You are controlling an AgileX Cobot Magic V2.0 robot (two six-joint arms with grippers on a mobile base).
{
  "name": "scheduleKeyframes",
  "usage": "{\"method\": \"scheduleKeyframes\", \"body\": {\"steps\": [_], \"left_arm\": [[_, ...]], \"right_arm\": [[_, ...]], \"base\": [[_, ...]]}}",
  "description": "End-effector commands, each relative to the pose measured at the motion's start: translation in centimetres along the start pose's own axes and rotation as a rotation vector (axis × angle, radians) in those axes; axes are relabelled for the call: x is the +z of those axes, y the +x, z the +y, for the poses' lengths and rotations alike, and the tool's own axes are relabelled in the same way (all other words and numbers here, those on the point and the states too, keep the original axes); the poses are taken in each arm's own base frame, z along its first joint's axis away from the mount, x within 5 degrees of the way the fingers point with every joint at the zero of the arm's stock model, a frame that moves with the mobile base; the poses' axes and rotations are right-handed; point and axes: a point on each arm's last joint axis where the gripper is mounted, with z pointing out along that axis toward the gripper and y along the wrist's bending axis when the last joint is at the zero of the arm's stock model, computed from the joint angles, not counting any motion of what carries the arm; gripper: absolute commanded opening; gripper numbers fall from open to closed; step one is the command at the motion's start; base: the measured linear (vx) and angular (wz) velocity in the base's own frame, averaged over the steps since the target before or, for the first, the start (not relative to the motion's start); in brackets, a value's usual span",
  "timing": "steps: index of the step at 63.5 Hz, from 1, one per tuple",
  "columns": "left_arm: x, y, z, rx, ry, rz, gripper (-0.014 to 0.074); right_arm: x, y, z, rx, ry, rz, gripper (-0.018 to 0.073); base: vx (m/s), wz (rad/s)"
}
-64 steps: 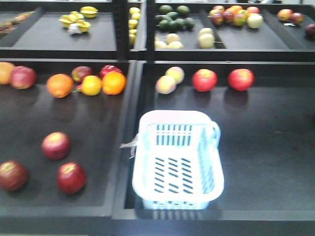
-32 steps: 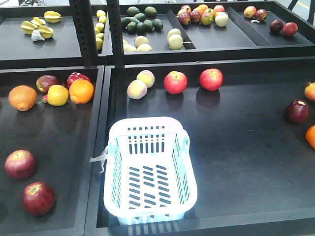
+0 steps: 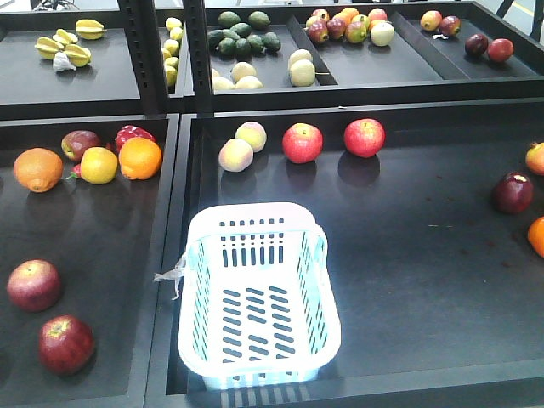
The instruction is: Pick three apples into basket with both arms
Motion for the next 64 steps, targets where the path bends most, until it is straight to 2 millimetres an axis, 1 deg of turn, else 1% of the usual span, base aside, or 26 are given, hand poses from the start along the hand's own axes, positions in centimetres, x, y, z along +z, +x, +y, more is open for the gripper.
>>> {"method": "scheduleKeyframes", "body": {"steps": [1,64], "left_arm": [[-0.03,0.00,0.02,-0.007,0.007,-0.066,-0.0006],[-0.03,0.00,0.02,-0.007,0.007,-0.066,-0.0006]], "right_arm": [[-0.07,-0.20,0.03,-0.009,-0.003,-0.065,-0.0009],[-0.07,-0.20,0.03,-0.009,-0.003,-0.065,-0.0009]], "base": [[0.00,0.00],[0.01,0.02]]}}
